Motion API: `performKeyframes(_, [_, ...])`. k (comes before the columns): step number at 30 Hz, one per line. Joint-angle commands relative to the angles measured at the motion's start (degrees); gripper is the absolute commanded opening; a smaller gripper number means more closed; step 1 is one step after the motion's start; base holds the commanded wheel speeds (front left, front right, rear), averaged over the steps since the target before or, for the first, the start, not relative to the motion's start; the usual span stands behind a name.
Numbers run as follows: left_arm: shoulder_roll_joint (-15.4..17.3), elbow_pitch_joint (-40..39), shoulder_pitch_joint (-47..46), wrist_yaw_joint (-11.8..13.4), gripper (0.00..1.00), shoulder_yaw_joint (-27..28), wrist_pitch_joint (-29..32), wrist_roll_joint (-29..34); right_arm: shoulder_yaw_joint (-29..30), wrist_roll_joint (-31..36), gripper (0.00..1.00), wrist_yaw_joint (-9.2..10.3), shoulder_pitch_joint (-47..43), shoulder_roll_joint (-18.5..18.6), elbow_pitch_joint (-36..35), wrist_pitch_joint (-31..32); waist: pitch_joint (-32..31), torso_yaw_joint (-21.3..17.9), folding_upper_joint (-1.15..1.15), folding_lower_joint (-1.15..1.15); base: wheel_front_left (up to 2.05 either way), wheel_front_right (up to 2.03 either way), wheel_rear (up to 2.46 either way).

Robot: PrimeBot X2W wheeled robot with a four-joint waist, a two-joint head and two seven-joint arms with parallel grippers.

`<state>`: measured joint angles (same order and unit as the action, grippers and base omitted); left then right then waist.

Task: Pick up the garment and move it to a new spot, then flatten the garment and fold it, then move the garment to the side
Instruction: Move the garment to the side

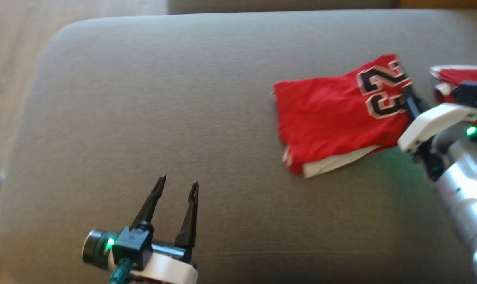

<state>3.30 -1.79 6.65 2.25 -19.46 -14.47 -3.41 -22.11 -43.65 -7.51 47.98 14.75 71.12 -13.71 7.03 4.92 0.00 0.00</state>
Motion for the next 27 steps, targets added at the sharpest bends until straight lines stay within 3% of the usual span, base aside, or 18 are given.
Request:
performKeyframes(1, [-0.42,-2.18,-2.98,-0.22,1.00,2.08,-0.52,0.63,-0.51,0.90,0.00,0.02,2.98,1.57,-0.72,-0.90,1.37,-3.75,0.00,0.00,0.00,0.00,0.00])
performKeyframes(9, [-0.35,-1.92,-5.10,-0.76,1.00,2.85,-0.52,1.46,1.40,5.42,0.00,0.02,10.42,6.99,0.35,-1.26,4.20,-8.38,0.00,0.00,0.00,0.00,0.00])
performKeyframes(22, [-0.23,-1.46,-7.66,-1.55,1.00,3.44,-0.52,1.90,7.57,13.07,0.00,0.02,16.20,14.43,1.93,-1.28,7.12,-7.45,0.00,0.00,0.00,0.00,0.00])
performKeyframes(23, [-0.23,-1.39,-7.65,-1.56,1.00,3.40,-0.52,1.83,8.12,13.92,0.10,0.02,16.16,14.89,2.16,-1.28,7.17,-7.25,0.00,0.00,0.00,0.00,0.00])
performKeyframes(24, [-0.24,-1.33,-7.64,-1.57,1.00,3.35,-0.52,1.76,8.74,14.88,0.70,0.02,16.09,15.55,2.35,-1.29,7.24,-7.06,0.00,0.00,0.00,0.00,0.00])
performKeyframes(25, [-0.25,-1.24,-7.67,-1.61,1.00,3.27,-0.52,1.70,9.42,16.06,1.00,0.02,15.94,16.41,2.49,-1.29,7.26,-6.81,0.00,0.00,0.00,0.00,0.00])
performKeyframes(27, [-0.27,-1.01,-7.69,-1.66,1.00,3.18,-0.52,1.56,11.12,18.30,1.00,0.02,15.35,17.07,2.66,-1.29,7.04,-6.40,0.00,0.00,0.00,0.00,0.00])
